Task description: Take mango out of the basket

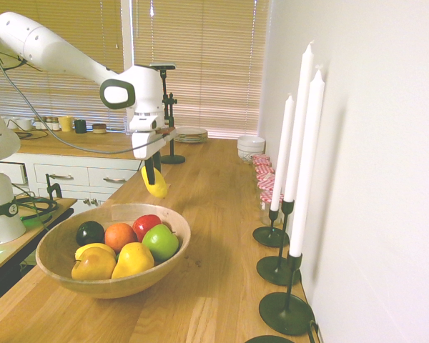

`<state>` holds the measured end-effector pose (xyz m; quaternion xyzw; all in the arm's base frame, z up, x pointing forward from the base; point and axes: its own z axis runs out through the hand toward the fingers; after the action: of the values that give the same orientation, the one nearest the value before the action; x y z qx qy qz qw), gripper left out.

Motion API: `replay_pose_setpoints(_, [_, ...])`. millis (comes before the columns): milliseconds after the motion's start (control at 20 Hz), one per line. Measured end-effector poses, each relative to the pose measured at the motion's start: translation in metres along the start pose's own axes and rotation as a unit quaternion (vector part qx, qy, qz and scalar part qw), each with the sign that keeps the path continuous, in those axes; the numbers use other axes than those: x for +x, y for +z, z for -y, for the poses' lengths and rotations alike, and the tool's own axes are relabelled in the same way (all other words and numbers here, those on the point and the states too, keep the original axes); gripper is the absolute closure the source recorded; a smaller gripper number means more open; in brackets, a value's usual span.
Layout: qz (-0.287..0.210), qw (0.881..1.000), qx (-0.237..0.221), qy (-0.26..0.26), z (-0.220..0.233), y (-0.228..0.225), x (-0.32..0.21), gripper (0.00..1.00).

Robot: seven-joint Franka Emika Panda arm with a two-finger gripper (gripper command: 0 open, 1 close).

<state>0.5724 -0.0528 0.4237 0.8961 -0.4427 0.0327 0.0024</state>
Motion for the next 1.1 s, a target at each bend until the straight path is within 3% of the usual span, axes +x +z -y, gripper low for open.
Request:
replay_pose_setpoints(550, [0.005, 1.0, -0.018, 0.02, -0.024, 0.042, 0.041, 1.0])
replay_pose_setpoints(600, [0.005, 1.0, -0.018, 0.02, -0.025, 0.043, 0.043, 0.0])
replay_pose_setpoints(1100, [0.004, 1.0, -0.017, 0.023, -0.027, 0.043, 0.045, 0.0])
